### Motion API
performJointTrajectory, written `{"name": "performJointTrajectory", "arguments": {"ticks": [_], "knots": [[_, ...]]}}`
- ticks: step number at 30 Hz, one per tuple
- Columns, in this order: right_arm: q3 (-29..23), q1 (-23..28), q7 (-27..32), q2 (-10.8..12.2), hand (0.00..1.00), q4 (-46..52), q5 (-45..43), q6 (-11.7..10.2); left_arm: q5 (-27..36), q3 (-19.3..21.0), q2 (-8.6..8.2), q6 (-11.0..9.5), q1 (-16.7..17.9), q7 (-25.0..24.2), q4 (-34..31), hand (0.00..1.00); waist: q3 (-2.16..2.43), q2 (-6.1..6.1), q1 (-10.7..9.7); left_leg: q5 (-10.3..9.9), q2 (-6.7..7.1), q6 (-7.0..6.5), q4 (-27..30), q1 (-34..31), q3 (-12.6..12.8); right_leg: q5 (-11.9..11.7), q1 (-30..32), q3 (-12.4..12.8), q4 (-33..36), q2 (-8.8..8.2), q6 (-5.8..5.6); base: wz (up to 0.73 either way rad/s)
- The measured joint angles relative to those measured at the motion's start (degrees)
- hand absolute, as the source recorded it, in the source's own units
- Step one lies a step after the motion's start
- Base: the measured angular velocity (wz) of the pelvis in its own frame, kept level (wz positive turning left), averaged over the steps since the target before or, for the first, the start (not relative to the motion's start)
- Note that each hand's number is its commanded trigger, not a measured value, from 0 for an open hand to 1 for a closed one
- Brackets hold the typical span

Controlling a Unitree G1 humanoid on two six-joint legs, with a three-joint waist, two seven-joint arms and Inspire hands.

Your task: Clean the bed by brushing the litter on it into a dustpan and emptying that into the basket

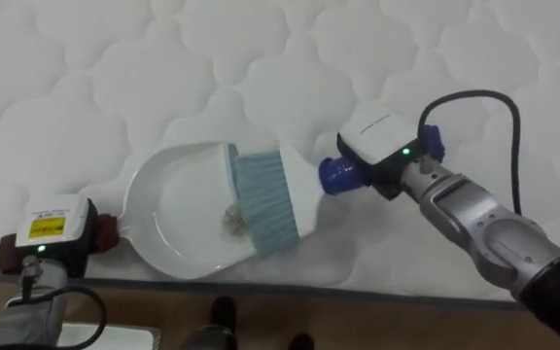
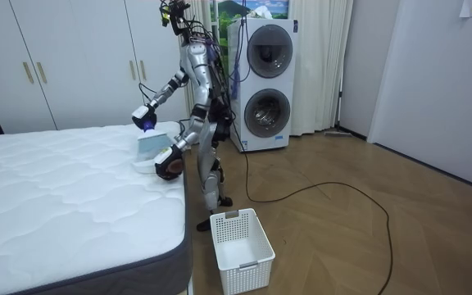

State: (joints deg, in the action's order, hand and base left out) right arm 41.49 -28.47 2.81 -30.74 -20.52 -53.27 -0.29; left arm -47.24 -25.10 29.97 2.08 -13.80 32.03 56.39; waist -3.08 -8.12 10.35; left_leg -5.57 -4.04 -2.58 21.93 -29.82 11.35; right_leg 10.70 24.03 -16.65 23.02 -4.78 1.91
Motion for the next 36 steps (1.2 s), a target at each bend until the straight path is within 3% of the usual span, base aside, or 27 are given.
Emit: {"name": "performJointTrajectory", "arguments": {"ticks": [7,20,28,36], "knots": [[0.2,0.0,0.0,1.6,1.0,0.7,4.6,-2.9,0.1,-0.9,-0.56,-0.5,-0.2,-0.2,0.6,1.0,0.02,0.21,0.4,0.1,0.71,0.12,-0.3,0.0,-0.8,0.7,0.0,-0.5,0.7,-0.3,-0.07,0.06],[0.2,0.0,-0.5,3.4,1.0,0.7,8.6,-3.7,0.1,-0.9,-1.52,-0.8,-0.7,-0.2,2.0,1.0,-0.1,0.66,0.5,0.1,0.81,0.09,-0.2,0.0,-1.0,0.8,-0.1,-0.7,0.9,-0.84,-0.12,0.01],[0.1,0.0,-0.4,3.4,1.0,-1.6,12.1,-4.4,0.3,-0.8,-1.59,-1.3,-0.6,0.1,2.2,1.0,-0.11,0.66,0.5,0.0,0.87,0.03,-0.3,0.0,-0.6,0.9,0.2,-0.5,1.1,-1.03,-0.21,-0.01],[-3.2,0.3,3.7,3.3,1.0,-5.6,15.3,-5.2,0.5,-0.1,-2.02,-1.3,0.3,1.5,1.9,1.0,-0.15,1.04,-1.2,0.0,1.32,-0.09,0.3,0.0,-1.6,1.5,-0.4,-1.1,1.8,-1.35,-0.38,0.08]]}}
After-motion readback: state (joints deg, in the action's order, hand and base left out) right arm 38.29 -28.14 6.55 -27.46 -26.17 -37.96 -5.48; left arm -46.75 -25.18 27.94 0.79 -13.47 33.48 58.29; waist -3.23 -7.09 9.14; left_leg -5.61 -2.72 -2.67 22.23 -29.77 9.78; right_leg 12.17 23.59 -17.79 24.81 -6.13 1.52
